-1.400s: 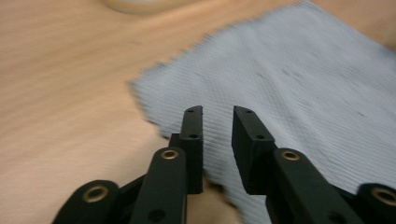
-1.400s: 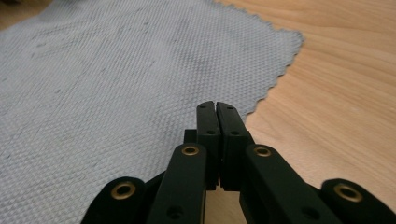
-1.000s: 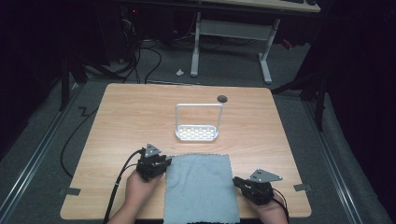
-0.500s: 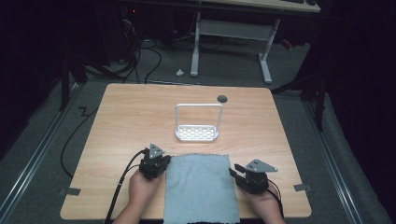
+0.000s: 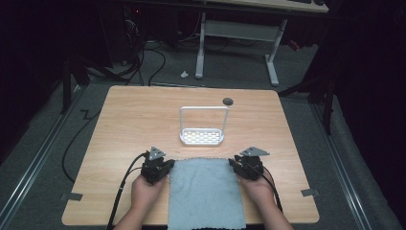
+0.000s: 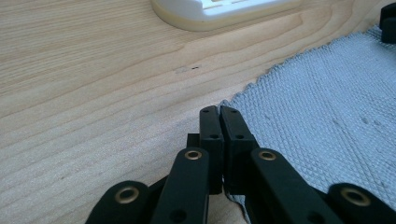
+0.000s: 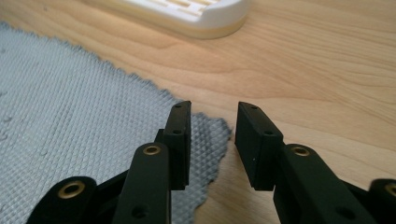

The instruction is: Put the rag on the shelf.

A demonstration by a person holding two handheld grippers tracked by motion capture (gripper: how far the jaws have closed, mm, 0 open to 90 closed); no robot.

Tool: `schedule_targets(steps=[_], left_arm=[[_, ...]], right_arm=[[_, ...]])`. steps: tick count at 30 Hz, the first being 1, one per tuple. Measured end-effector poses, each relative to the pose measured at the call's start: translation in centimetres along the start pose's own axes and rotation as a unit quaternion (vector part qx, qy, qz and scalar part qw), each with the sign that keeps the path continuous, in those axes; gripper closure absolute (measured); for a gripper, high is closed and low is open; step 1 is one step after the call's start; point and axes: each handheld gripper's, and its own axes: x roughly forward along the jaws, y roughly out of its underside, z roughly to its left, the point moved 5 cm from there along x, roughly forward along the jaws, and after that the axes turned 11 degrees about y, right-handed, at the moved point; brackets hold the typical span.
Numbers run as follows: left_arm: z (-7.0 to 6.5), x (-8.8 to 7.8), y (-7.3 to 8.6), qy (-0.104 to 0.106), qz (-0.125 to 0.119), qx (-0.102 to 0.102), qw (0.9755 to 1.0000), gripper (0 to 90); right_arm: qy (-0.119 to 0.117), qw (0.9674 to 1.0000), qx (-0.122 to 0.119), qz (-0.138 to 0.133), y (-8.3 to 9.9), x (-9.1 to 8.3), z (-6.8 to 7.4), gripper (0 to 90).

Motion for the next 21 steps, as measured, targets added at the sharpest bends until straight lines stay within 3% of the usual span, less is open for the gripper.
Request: schedule_targets(steps=[1,7,11,14,16,17,21], left_arm=[[0.0,0.0,0.0,0.0,-0.001,-0.001,1.0,88.0],[0.0,0.0,0.0,0.001,-0.002,-0.003,1.0,88.4],[0.0,0.0,0.0,-0.004,-0.002,0.001,1.0,89.1],[-0.2,-0.2,0.0,0.001,-0.008,0.005,1.0,89.3],[-0.3,-0.5,0.1,0.005,-0.016,0.014,0.9998,89.3],[-0.6,-0.9,0.1,0.005,-0.032,0.026,0.9991,89.3],[-1.1,-1.2,0.2,0.01,-0.042,0.043,0.9982,89.3]], right_arm=[[0.005,1.0,-0.008,-0.003,0.0,0.0,0.1,68.1],[0.006,1.0,-0.004,0.001,0.0,-0.1,0.3,77.4],[0.001,1.0,-0.006,-0.001,0.1,-0.1,0.5,89.5],[0.002,0.9999,-0.015,-0.004,0.1,-0.2,0.6,89.7],[0.0,0.9998,-0.011,-0.017,0.2,-0.8,0.6,89.7],[0.0,0.9996,-0.011,-0.024,0.1,-1.1,0.6,89.7],[-0.003,0.999,-0.008,-0.045,0.2,-2.3,0.7,89.7]])
